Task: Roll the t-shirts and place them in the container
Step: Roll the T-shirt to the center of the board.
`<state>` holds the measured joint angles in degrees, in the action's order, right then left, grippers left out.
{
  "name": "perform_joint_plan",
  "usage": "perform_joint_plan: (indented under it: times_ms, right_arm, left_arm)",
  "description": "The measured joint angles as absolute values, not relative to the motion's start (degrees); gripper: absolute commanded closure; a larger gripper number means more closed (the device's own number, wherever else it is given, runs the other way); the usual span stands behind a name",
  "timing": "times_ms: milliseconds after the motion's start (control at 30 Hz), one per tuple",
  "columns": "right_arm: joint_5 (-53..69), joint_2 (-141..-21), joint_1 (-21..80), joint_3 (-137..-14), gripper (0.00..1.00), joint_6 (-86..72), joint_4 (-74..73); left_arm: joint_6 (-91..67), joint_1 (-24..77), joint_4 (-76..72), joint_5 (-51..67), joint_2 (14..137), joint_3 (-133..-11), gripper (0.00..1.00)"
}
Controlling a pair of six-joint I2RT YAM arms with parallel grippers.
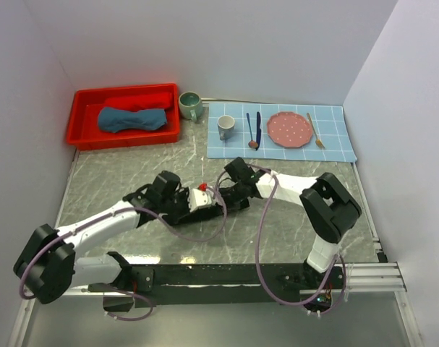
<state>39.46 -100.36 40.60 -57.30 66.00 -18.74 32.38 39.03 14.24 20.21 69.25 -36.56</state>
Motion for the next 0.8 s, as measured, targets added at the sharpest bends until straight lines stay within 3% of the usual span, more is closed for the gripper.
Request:
perform_joint_plan:
  times_ms: [467, 567, 600, 700, 800]
  right_arm:
    - [51.7, -122.45, 34.65, -88.47, 0.71, 55.16, -47.99]
    - [55.86, -130.52, 33.5, -99.61, 0.71, 52.99, -56.93]
    - [57.3, -133.01, 33.06, -102.83, 0.71, 52.14, -59.35]
    - [60.36, -137.32, 32.14, -108.16, 0.72, 50.63, -64.51]
    - [61.41, -138.65, 31.86, -109.78, 0.72, 49.95, -66.22]
  left_arm:
    - [38.63, 20.53, 31.38, 39.48, 91.64, -57.89, 0.99]
    - [40.34, 18.85, 34.61, 39.62, 94.56, -59.53, 0.85]
    - [40.88, 18.35, 35.48, 39.7, 95.74, -59.81, 0.73]
    - [40.84, 16.84, 35.77, 40.69, 97.38, -60.51, 0.51]
    - [39.53, 15.88, 35.35, 39.79, 95.46, -59.81, 0.4]
